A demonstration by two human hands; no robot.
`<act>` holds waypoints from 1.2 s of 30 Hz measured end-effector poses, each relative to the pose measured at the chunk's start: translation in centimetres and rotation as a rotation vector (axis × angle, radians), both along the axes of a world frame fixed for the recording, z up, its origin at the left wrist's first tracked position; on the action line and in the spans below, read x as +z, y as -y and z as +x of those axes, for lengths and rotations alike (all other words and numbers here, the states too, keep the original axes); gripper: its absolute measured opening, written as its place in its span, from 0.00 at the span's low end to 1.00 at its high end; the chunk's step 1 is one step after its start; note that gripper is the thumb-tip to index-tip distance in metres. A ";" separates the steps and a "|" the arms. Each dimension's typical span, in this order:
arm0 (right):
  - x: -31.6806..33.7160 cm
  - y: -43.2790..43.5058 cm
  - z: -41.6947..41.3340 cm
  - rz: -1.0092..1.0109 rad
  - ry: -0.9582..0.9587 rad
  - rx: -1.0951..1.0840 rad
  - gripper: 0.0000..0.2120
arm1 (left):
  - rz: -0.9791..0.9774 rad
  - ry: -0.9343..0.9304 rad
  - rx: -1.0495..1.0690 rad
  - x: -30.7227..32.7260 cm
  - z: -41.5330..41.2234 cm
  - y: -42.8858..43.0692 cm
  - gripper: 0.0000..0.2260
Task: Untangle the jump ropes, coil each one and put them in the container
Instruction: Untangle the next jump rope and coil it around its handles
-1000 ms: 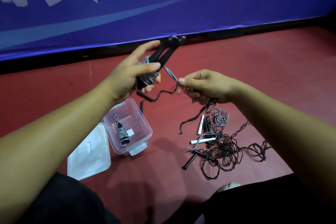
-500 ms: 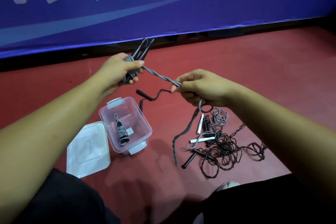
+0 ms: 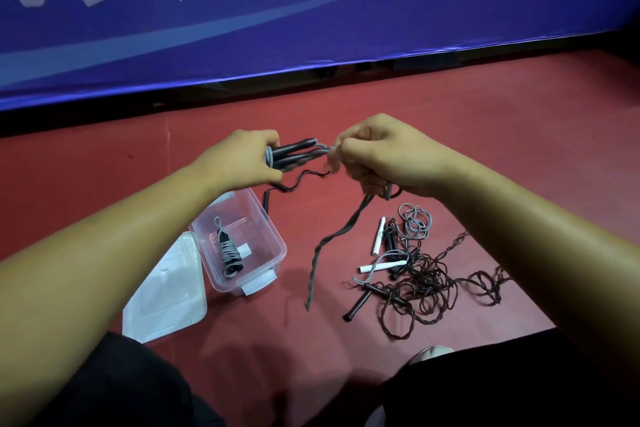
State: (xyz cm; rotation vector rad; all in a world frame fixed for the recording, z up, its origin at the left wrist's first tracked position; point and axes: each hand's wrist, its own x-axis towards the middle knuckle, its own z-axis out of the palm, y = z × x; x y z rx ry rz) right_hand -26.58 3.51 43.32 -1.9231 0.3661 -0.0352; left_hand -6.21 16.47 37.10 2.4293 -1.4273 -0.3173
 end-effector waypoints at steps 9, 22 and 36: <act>0.2 1.8 -0.3 -0.060 0.084 -0.154 0.11 | 0.166 0.012 -0.260 -0.5 -4.3 0.5 0.12; -3.2 4.5 -0.3 -0.332 -0.058 -0.101 0.13 | -0.168 -0.025 -0.585 1.2 -5.3 -1.2 0.10; -4.2 2.6 0.5 0.246 -0.106 0.059 0.13 | -0.669 -1.081 -0.057 2.0 -2.9 -0.7 0.08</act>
